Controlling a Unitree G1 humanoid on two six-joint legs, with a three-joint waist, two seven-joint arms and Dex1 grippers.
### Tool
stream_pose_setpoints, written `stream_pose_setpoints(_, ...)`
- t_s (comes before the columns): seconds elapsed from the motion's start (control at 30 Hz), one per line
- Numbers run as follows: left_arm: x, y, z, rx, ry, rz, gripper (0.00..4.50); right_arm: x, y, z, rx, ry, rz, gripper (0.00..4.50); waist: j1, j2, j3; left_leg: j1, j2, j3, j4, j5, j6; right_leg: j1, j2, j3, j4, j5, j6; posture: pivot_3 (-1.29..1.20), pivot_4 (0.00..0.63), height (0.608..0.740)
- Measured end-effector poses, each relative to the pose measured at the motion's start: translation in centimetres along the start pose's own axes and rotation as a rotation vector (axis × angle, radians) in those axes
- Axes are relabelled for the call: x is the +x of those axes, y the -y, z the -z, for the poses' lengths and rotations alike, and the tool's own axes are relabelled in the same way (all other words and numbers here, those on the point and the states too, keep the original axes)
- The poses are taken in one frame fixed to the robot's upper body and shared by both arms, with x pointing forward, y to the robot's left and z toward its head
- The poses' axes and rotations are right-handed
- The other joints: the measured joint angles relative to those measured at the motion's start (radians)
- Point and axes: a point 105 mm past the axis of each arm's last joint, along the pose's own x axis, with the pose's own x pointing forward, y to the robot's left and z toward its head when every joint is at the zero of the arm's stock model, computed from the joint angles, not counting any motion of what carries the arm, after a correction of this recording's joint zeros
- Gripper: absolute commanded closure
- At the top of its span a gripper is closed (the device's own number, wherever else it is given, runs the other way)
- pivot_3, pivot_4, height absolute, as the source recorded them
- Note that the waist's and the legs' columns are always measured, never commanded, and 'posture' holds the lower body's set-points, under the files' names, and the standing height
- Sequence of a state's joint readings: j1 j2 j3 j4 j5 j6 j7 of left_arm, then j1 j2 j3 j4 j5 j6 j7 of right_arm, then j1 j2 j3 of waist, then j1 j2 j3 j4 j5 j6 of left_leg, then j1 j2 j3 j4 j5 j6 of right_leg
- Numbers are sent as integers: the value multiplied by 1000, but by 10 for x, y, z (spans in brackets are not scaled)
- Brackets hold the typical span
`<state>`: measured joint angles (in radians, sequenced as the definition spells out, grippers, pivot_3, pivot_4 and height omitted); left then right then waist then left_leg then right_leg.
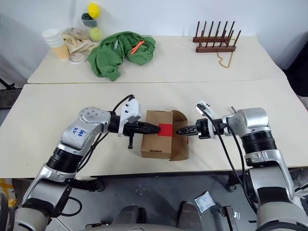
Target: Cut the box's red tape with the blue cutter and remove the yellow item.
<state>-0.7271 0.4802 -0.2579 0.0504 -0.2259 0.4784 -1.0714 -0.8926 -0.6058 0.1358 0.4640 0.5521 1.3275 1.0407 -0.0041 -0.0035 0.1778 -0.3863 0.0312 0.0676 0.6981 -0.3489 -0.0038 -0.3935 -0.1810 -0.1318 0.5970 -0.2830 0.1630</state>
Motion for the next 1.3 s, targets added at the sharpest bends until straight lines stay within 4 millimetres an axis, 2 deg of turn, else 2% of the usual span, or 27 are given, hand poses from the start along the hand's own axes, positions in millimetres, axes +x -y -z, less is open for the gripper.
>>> stream_pose_setpoints(0.07, 0, 0, 0, 0, 1, -1, 4500, 2, -1, 2, -3, -7, 2, 2492, 0, 0, 0, 0, 0, 0, 0, 0, 0, 0, 0, 0, 0, 0, 0, 0, 150, 740)
stream_pose_setpoints(0.27, 1, 0, 0, 1, 2, -2, 4500, 5, 3, 8, 15, -18, 17, 4490, 0, 0, 0, 0, 0, 0, 0, 0, 0, 0, 0, 0, 0, 0, 0, 0, 150, 740)
stream_pose_setpoints(0.5, 6, 0, -3, 11, 26, -2, 4500, 3, 3, 8, 27, -24, 24, 4490, 4, 0, 0, 0, 0, 0, 0, 0, 0, 1, 0, 0, 0, 0, 0, 0, 150, 740)
stream_pose_setpoints(0.57, 12, 1, -4, 7, 49, 0, 4500, -4, 4, 7, 31, -40, 54, 4490, 9, 0, 0, -1, -1, 0, 0, 0, 0, 0, -1, 0, 0, 0, 0, 0, 150, 740)
stream_pose_setpoints(0.73, 34, 8, -10, 14, 110, 25, 4500, -40, 13, 1, 46, -59, 202, 4490, 17, 0, 0, -2, -1, 0, 1, 0, 0, 0, -1, 0, -1, 0, 0, 0, 150, 740)
stream_pose_setpoints(0.9, 62, 18, -22, 23, 198, 57, 4500, -84, 6, -21, 21, -35, 350, 4490, 21, 1, 0, -2, -1, 0, 0, 0, 0, -1, 0, 0, -2, 0, 0, 0, 150, 740)
stream_pose_setpoints(1.0, 78, 20, -25, 15, 233, 58, 4500, -100, 4, -21, 18, -68, 424, 4490, 26, 1, 0, -3, -1, 1, 1, 0, 0, -1, -1, 0, -4, 0, 0, 0, 150, 740)
stream_pose_setpoints(1.13, 100, 26, -35, 21, 286, 70, 4500, -119, -8, -33, -28, -80, 516, 4490, 29, 1, 0, -4, -1, 1, 1, 0, 0, -1, -1, 0, -4, 0, 0, 0, 150, 740)
stream_pose_setpoints(1.3, 110, 23, -41, 31, 309, 35, 4500, -132, -18, -38, -49, -111, 576, 4490, 28, 1, 0, -4, -1, 1, 1, 0, 0, -2, -1, 0, -5, 0, 0, 0, 150, 740)
